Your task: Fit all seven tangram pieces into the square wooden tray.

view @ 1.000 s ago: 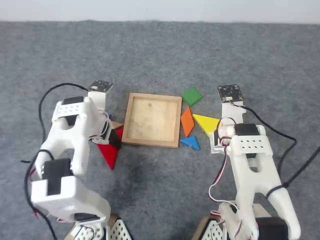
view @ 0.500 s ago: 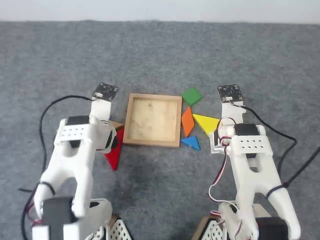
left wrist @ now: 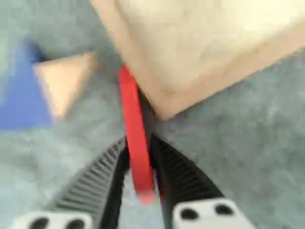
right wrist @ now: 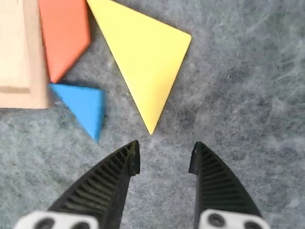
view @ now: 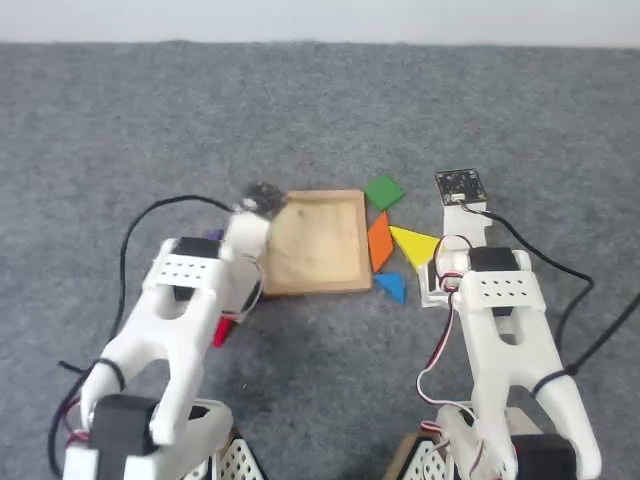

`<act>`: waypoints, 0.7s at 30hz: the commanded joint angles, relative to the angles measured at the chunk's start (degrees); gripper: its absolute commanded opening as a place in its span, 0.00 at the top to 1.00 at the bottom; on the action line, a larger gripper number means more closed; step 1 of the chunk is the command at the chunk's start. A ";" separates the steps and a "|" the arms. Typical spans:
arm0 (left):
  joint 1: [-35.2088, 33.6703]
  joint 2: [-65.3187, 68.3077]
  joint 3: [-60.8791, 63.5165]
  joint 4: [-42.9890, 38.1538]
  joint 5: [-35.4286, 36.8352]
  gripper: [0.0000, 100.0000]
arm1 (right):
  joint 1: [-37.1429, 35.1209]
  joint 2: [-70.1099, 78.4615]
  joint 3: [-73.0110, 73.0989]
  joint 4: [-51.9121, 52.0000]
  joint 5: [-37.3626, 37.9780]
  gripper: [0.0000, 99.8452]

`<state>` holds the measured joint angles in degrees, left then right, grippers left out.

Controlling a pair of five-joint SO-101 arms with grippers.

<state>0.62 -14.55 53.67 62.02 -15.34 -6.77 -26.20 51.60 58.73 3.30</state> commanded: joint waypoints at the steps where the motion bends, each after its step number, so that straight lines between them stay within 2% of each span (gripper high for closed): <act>1: 1.93 -0.53 0.40 2.99 1.76 0.95 | 1.36 -2.33 -0.53 -0.92 0.53 0.83; 9: 0.70 -0.62 0.48 2.73 2.29 0.97 | 1.36 -2.24 -0.53 -0.92 0.44 0.83; 13: 0.62 -2.55 -1.27 5.27 2.73 0.99 | 1.80 -2.68 -0.53 -0.92 0.44 0.83; 18: 0.97 -14.24 -6.99 12.57 9.49 0.99 | 4.53 -2.68 -0.88 -0.92 0.18 0.83; 21: 2.99 -19.60 -10.15 12.40 16.18 0.99 | 4.70 -2.68 -0.88 -0.92 -1.67 0.83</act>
<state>1.76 -27.65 48.40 73.80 -4.53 -2.73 -26.20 51.60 58.73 3.12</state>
